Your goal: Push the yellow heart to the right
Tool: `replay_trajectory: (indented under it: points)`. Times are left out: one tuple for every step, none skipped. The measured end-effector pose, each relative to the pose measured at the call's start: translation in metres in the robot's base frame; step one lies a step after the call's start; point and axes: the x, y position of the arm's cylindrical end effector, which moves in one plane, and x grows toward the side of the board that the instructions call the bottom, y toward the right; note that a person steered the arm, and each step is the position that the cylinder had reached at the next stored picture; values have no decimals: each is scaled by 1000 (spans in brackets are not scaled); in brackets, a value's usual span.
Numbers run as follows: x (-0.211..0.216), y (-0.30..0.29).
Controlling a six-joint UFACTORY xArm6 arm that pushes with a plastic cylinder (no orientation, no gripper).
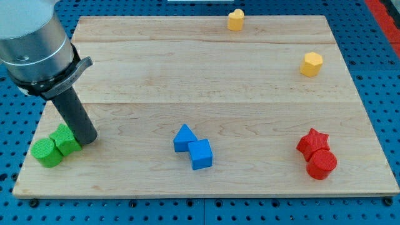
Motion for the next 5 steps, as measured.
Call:
replay_trajectory:
  points:
    - [-31, 9]
    - [-122, 65]
    - [-227, 112]
    - [-312, 178]
    - [-330, 197]
